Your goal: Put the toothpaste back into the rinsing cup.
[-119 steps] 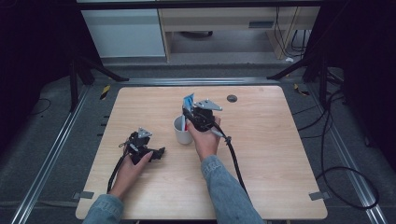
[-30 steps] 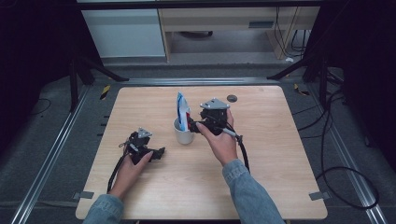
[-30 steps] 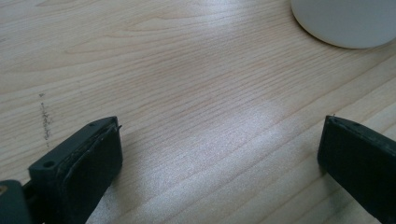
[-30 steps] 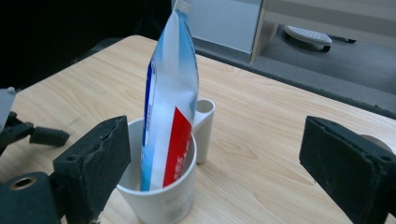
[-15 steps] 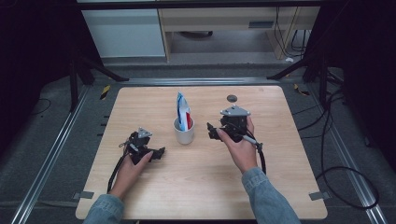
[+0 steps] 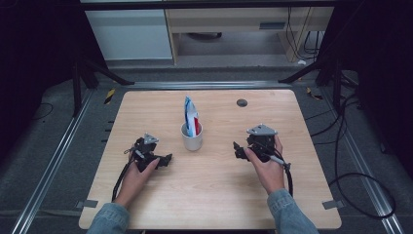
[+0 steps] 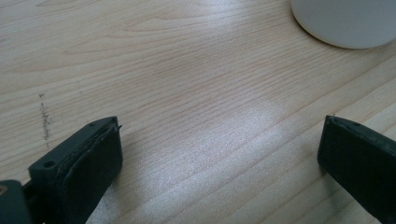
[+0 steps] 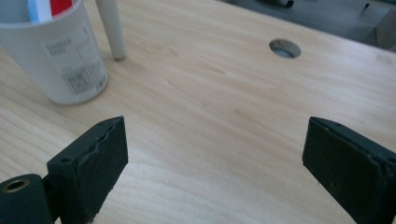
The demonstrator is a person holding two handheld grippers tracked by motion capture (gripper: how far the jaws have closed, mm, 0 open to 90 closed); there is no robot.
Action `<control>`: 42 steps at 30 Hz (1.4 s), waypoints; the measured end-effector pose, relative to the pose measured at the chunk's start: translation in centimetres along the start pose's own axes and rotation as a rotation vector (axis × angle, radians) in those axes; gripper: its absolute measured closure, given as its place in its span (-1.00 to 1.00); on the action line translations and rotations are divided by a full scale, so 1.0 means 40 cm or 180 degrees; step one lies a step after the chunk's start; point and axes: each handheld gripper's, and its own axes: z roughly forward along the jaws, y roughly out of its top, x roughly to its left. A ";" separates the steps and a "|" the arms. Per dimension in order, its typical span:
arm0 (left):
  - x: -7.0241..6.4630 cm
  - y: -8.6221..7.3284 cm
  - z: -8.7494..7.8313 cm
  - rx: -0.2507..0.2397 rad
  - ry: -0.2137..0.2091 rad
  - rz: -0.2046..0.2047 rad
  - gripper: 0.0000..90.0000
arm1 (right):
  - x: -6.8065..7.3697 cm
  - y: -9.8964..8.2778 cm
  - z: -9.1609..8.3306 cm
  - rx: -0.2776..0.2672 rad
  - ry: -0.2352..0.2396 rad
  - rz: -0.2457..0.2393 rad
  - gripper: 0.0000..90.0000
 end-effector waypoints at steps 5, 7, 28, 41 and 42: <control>0.000 0.000 0.000 0.0000 0.0000 0.0000 -1.00 | -0.015 -0.045 0.009 0.0149 0.0007 0.0031 -0.78; 0.000 0.000 0.000 -0.0001 0.0000 -0.0002 -1.00 | -0.021 -0.060 0.012 0.0181 0.0017 0.0052 -0.76; 0.000 0.000 0.000 -0.0001 0.0000 -0.0001 -1.00 | -0.151 -0.181 0.039 0.0480 -0.0032 0.0487 -0.79; -0.001 0.000 0.000 0.0000 0.0003 -0.0006 -1.00 | -0.175 -0.198 0.058 0.0520 -0.0362 0.0580 -0.98; -0.001 0.000 0.000 -0.0001 0.0004 -0.0006 -1.00 | -0.175 -0.197 0.059 0.0519 -0.0413 0.0626 -0.98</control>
